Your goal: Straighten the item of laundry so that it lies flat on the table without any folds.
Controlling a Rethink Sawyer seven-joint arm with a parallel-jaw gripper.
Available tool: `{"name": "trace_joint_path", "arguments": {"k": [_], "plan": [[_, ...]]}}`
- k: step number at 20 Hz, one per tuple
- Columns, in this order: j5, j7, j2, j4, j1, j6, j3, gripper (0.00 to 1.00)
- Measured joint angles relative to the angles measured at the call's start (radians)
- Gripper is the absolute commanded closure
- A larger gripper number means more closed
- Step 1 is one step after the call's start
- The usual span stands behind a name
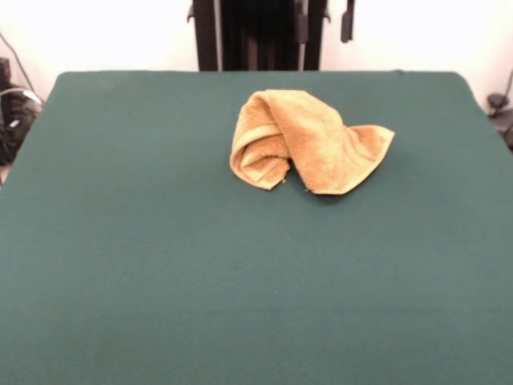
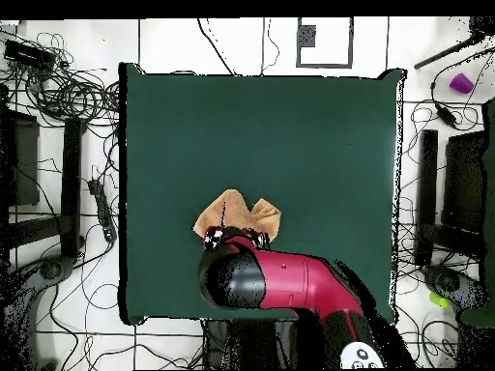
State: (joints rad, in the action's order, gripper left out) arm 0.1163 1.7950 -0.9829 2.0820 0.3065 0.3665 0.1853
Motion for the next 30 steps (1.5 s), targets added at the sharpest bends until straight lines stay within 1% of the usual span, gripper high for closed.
{"name": "trace_joint_path", "arguments": {"k": [4, 7, 9, 16, 20, 23, 26, 30], "plan": [[0.017, 0.0, 0.001, -0.02, -0.085, 0.0, -0.093, 0.0], [0.017, 0.0, -0.006, -0.021, -0.125, 0.001, -0.134, 0.0], [0.017, 0.0, -0.018, -0.021, -0.134, 0.0, -0.147, 0.0], [0.016, 0.0, -0.051, -0.021, -0.121, -0.014, -0.164, 0.0], [0.001, 0.0, -0.069, -0.021, -0.109, -0.017, -0.166, 0.0], [-0.021, 0.0, -0.107, -0.022, -0.1, -0.008, -0.171, 0.0], [-0.042, 0.0, -0.17, -0.033, -0.093, 0.049, -0.177, 0.0], [-0.071, 0.0, -0.271, -0.07, -0.071, 0.183, -0.179, 0.0]]}}
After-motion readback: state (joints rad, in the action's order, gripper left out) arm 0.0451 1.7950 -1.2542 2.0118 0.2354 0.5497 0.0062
